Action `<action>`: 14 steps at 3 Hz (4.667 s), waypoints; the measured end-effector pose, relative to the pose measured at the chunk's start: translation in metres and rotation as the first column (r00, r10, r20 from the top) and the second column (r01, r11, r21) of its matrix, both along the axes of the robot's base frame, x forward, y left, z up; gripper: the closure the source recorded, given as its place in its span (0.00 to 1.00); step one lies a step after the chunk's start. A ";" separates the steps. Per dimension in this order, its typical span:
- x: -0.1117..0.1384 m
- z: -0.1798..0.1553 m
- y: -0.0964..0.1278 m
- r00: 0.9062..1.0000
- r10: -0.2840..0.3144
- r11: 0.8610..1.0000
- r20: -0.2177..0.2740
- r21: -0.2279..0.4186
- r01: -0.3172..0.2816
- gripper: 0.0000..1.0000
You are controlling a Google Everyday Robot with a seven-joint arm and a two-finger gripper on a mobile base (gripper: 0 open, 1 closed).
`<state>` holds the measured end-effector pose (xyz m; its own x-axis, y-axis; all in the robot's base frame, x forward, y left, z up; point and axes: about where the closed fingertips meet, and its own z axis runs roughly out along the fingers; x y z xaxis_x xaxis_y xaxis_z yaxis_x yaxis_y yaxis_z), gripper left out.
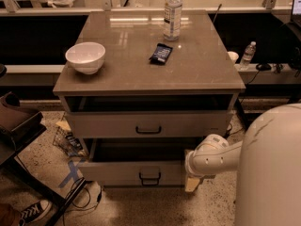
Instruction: Open middle drawer
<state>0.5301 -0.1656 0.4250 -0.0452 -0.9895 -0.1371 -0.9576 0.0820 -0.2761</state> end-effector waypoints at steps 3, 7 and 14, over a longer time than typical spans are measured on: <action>-0.027 0.007 -0.010 0.998 -0.044 0.998 -0.048 -0.037 0.042 0.93; -0.093 0.008 -0.026 0.974 -0.141 0.988 -0.178 -0.095 0.126 1.00; -0.124 0.005 -0.024 0.961 -0.094 0.990 -0.260 -0.122 0.064 0.04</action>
Offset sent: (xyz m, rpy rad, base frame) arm -0.0268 -0.0055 0.0117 -0.0476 0.0432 -0.0290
